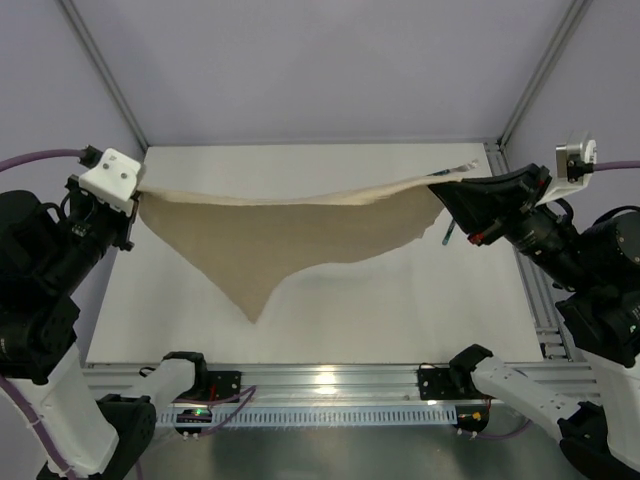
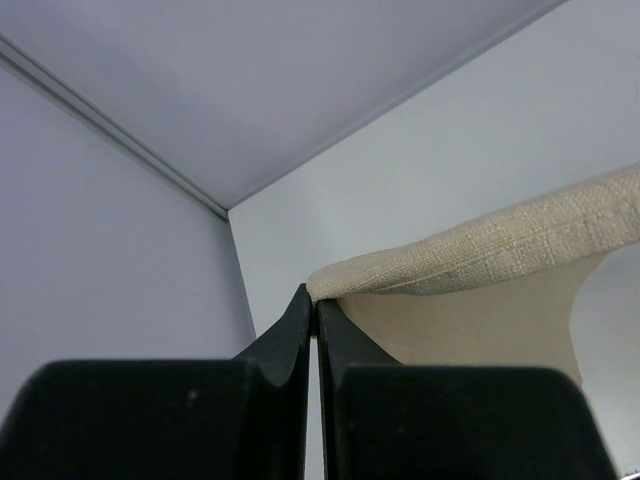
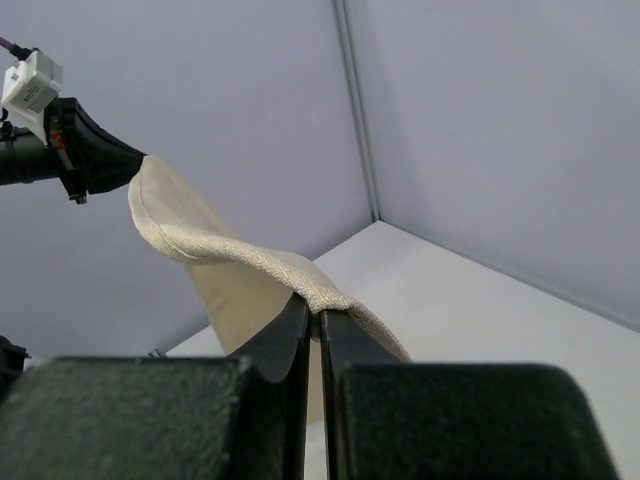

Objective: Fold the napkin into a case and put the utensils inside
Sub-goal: Flatten out the crumpled napkin at the center of the board.

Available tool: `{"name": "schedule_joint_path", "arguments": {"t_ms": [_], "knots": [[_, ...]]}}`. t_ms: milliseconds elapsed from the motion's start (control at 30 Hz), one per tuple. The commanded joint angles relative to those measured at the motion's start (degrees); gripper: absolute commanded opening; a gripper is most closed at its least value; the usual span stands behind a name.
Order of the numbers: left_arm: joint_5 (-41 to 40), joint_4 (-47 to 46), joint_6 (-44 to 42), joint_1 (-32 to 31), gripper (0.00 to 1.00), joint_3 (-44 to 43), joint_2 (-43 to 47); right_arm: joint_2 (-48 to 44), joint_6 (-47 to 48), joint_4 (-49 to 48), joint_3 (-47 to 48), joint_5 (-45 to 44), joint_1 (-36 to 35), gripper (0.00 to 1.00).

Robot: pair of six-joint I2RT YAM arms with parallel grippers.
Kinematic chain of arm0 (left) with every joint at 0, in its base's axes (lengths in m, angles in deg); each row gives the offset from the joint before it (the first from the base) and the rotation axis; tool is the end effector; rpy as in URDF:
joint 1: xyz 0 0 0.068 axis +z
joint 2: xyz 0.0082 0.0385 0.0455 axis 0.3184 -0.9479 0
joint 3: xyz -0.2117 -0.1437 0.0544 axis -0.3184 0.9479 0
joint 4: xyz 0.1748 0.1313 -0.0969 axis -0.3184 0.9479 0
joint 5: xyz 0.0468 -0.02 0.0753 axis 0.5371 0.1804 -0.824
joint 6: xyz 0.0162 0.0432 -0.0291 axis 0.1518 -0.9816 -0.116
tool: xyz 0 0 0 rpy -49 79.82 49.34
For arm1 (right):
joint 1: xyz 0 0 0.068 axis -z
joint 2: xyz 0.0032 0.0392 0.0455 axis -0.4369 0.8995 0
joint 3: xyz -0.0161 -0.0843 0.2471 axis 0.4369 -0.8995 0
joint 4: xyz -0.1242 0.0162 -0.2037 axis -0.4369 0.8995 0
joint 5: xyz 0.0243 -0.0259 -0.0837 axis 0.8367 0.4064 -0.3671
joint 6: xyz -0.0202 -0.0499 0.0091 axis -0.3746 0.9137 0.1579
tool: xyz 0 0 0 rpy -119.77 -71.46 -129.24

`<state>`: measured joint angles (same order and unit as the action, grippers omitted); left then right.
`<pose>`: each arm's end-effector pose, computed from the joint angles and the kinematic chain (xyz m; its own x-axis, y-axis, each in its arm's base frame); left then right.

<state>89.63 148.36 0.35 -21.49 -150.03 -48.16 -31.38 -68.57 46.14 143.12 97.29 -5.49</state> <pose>0.0553 -0.0101 0.5336 -0.0801 0.4324 -0.8981 0.3098 0.8672 0.3899 0.0589 0.0485 0.5220 0.0256 0.3361 -0.9415 -0.7776 0.5985 0.1925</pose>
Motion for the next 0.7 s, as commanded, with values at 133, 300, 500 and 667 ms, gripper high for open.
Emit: {"name": "schedule_joint_path", "arguments": {"t_ms": [133, 300, 500, 667], "knots": [[-3.4, -2.1, 2.1, 0.2, 0.00, 7.4, -5.2, 13.9, 2.3, 5.3, 4.6, -8.7, 2.2, 0.04], [-5.3, -10.0, 3.2, 0.9, 0.00, 7.0, -14.8, 31.2, -2.7, 0.1, 12.1, 3.0, 10.9, 0.04], [-5.5, -13.1, 7.1, 5.5, 0.00, -5.1, -28.6, 47.7, -6.5, 0.8, 32.1, 6.7, 16.0, 0.04], [-5.3, -16.3, 10.4, 8.4, 0.00, -15.7, -34.3, 54.3, -11.1, -2.7, 42.5, 8.5, 19.4, 0.04]]}}
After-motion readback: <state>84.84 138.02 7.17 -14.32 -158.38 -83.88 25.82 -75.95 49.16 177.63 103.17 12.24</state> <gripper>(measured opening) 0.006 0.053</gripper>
